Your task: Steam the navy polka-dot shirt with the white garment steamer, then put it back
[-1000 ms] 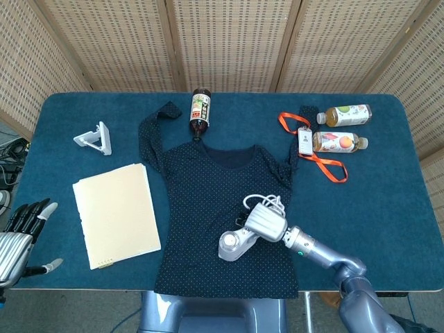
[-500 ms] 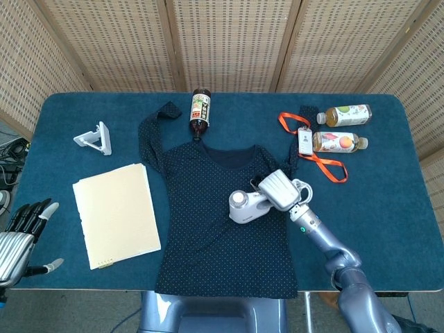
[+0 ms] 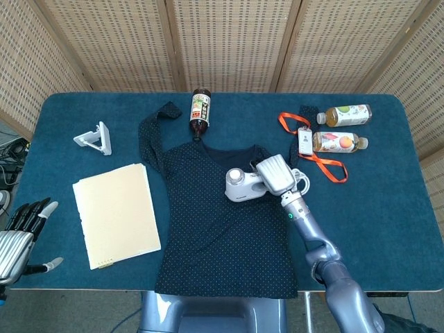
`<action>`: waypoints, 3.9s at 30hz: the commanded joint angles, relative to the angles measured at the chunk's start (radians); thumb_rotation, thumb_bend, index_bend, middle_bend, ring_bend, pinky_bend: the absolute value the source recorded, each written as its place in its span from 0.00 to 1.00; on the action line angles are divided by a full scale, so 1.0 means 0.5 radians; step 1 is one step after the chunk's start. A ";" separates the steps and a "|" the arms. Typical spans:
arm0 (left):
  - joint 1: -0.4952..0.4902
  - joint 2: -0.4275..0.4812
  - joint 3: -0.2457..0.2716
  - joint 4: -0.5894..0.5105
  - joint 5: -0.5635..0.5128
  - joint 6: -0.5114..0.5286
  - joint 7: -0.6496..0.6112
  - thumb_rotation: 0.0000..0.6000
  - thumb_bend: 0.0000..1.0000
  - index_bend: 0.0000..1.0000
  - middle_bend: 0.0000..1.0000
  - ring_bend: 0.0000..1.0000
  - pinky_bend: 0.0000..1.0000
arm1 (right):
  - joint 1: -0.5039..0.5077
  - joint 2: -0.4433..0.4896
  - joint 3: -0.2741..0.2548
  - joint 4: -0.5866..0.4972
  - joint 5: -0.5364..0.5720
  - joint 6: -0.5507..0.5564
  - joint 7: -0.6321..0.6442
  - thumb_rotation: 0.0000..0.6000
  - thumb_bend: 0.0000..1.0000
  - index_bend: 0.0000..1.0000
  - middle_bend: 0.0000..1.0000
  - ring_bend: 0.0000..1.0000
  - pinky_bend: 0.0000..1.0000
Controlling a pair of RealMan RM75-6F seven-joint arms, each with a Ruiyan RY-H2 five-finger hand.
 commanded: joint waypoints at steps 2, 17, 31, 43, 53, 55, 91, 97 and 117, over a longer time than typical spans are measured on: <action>-0.002 0.000 -0.004 -0.002 -0.011 -0.003 -0.001 1.00 0.00 0.00 0.00 0.00 0.00 | 0.048 -0.086 0.083 0.031 0.094 -0.126 -0.225 1.00 0.81 0.87 0.73 0.80 1.00; -0.001 0.002 -0.003 0.009 -0.011 0.000 -0.017 1.00 0.00 0.00 0.00 0.00 0.00 | -0.037 -0.104 0.000 -0.089 0.036 -0.059 -0.418 1.00 0.81 0.87 0.73 0.81 1.00; 0.014 0.007 0.014 -0.002 0.045 0.039 -0.015 1.00 0.00 0.00 0.00 0.00 0.00 | -0.176 0.046 -0.192 -0.362 -0.160 0.226 -0.375 1.00 0.81 0.87 0.73 0.81 1.00; 0.025 0.011 0.022 -0.011 0.073 0.063 -0.013 1.00 0.00 0.00 0.00 0.00 0.00 | -0.245 0.172 -0.358 -0.644 -0.346 0.403 -0.336 1.00 0.80 0.87 0.73 0.81 1.00; 0.030 0.013 0.025 -0.013 0.087 0.076 -0.014 1.00 0.00 0.00 0.00 0.00 0.00 | -0.274 0.306 -0.459 -0.967 -0.484 0.487 -0.367 1.00 0.81 0.87 0.73 0.81 1.00; 0.031 0.013 0.025 -0.014 0.090 0.079 -0.015 1.00 0.00 0.00 0.00 0.00 0.00 | -0.275 0.336 -0.475 -1.032 -0.512 0.496 -0.377 1.00 0.81 0.87 0.73 0.81 1.00; 0.029 0.000 0.028 -0.028 0.095 0.068 0.018 1.00 0.00 0.00 0.00 0.00 0.00 | -0.379 0.250 -0.340 -0.527 -0.388 0.331 -0.195 1.00 0.80 0.87 0.73 0.81 1.00; 0.026 -0.003 0.028 -0.036 0.092 0.062 0.031 1.00 0.00 0.00 0.00 0.00 0.00 | -0.422 0.254 -0.441 -0.520 -0.476 0.394 -0.161 1.00 0.81 0.87 0.73 0.81 1.00; 0.034 0.007 0.033 -0.032 0.120 0.089 0.001 1.00 0.00 0.00 0.00 0.00 0.00 | -0.505 0.367 -0.732 -0.879 -0.803 0.679 -0.224 1.00 0.81 0.87 0.73 0.81 1.00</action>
